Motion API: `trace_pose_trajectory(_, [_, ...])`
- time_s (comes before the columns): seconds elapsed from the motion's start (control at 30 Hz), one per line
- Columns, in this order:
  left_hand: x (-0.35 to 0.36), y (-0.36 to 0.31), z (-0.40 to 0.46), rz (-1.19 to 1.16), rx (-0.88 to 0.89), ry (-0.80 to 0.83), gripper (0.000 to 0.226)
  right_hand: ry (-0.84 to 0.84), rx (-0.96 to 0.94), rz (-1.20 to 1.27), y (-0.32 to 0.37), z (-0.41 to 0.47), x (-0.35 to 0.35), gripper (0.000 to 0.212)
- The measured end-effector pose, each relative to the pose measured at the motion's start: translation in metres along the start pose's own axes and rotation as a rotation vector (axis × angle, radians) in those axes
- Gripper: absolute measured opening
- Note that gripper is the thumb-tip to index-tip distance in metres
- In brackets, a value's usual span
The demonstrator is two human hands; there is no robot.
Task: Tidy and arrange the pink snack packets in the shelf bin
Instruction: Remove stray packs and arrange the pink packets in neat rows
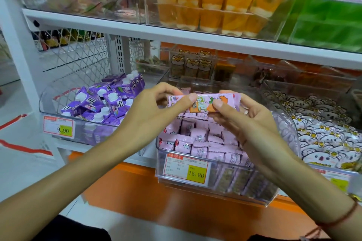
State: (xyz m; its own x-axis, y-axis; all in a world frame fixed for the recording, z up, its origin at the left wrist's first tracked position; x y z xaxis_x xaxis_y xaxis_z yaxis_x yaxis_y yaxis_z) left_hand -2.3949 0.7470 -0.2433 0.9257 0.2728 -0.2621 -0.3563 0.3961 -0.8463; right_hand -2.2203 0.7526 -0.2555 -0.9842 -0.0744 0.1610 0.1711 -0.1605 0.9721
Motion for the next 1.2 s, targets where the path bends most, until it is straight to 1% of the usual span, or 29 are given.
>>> trace_pose_trajectory(0.13, [0.005,-0.017,-0.004,0.185,0.110,0.095,0.036,-0.036,-0.061,-0.008,0.006,0.000,-0.002,0.036])
trace_pose_trajectory(0.2, [0.007,-0.022,-0.006,0.283,0.172,0.126,0.038,-0.016,-0.092,-0.061,0.008,0.000,0.002,0.036])
trace_pose_trajectory(0.23, [0.011,-0.024,-0.008,0.288,0.196,0.154,0.041,0.000,-0.103,-0.086,0.009,0.001,0.005,0.036])
trace_pose_trajectory(0.3, [0.021,-0.029,-0.012,0.217,0.231,0.213,0.051,0.026,-0.124,-0.092,0.011,0.004,0.010,0.035])
trace_pose_trajectory(0.37, [0.026,-0.032,-0.013,0.120,0.239,0.236,0.058,0.064,-0.137,-0.043,0.014,0.006,0.014,0.037])
trace_pose_trajectory(0.43, [0.023,-0.033,-0.010,0.058,0.252,0.212,0.063,0.077,-0.095,-0.035,0.009,0.010,0.015,0.048])
trace_pose_trajectory(0.47, [0.018,-0.033,-0.007,0.040,0.258,0.180,0.067,0.059,-0.061,-0.094,0.002,0.011,0.013,0.054])
trace_pose_trajectory(0.5, [0.013,-0.032,-0.004,0.019,0.255,0.143,0.071,0.042,-0.036,-0.223,-0.006,0.012,0.010,0.055])
trace_pose_trajectory(0.53, [0.007,-0.030,-0.002,-0.008,0.242,0.111,0.073,0.049,-0.051,-0.416,-0.013,0.012,0.009,0.049])
trace_pose_trajectory(0.57, [0.002,-0.028,0.000,-0.038,0.228,0.089,0.073,0.091,-0.129,-0.642,-0.016,0.011,0.012,0.039])
trace_pose_trajectory(0.6, [0.000,-0.027,0.001,-0.066,0.219,0.080,0.071,0.160,-0.248,-0.861,-0.017,0.007,0.019,0.030])
trace_pose_trajectory(0.63, [0.000,-0.026,0.002,-0.089,0.214,0.081,0.067,0.247,-0.358,-1.026,-0.019,0.001,0.029,0.023])
trace_pose_trajectory(0.67, [0.001,-0.025,0.002,-0.111,0.213,0.092,0.063,0.326,-0.432,-1.131,-0.022,-0.004,0.035,0.023])
trace_pose_trajectory(0.7, [0.005,-0.023,0.002,-0.128,0.209,0.108,0.059,0.374,-0.467,-1.202,-0.024,-0.007,0.038,0.026])
trace_pose_trajectory(0.77, [0.013,-0.019,-0.001,-0.133,0.198,0.151,0.054,0.382,-0.519,-1.306,-0.022,-0.007,0.037,0.029])
trace_pose_trajectory(0.83, [0.020,-0.018,-0.003,-0.099,0.210,0.191,0.052,0.367,-0.559,-1.370,-0.017,-0.006,0.033,0.029])
trace_pose_trajectory(0.9, [0.019,-0.018,-0.001,-0.040,0.239,0.209,0.050,0.355,-0.542,-1.357,-0.016,-0.005,0.030,0.026])
trace_pose_trajectory(0.97, [0.017,-0.014,0.000,0.067,0.267,0.243,0.044,0.342,-0.482,-1.286,-0.017,-0.002,0.027,0.022])
trace_pose_trajectory(1.03, [0.019,-0.008,-0.002,0.272,0.316,0.300,0.036,0.337,-0.442,-1.233,-0.019,0.001,0.025,0.020])
trace_pose_trajectory(1.13, [0.031,-0.007,-0.011,0.656,0.499,0.361,0.029,0.348,-0.440,-1.210,-0.021,0.002,0.023,0.020])
trace_pose_trajectory(1.2, [0.038,-0.007,-0.014,0.750,0.549,0.381,0.030,0.359,-0.441,-1.204,-0.023,0.001,0.023,0.021])
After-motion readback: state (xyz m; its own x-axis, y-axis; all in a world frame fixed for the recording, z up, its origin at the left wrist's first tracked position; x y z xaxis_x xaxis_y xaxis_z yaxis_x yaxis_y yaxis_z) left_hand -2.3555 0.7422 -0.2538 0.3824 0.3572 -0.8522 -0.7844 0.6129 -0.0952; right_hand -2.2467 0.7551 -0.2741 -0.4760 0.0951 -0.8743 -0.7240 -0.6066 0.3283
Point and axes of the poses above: each hand's wrist, its own z-axis towards the middle knuckle, its own x-axis out of the palm, y = z × x, the point moved 10 cm from there along z, towards the middle knuckle, and after that the axes turned 8 degrees about -y, right-handed, at the moved point
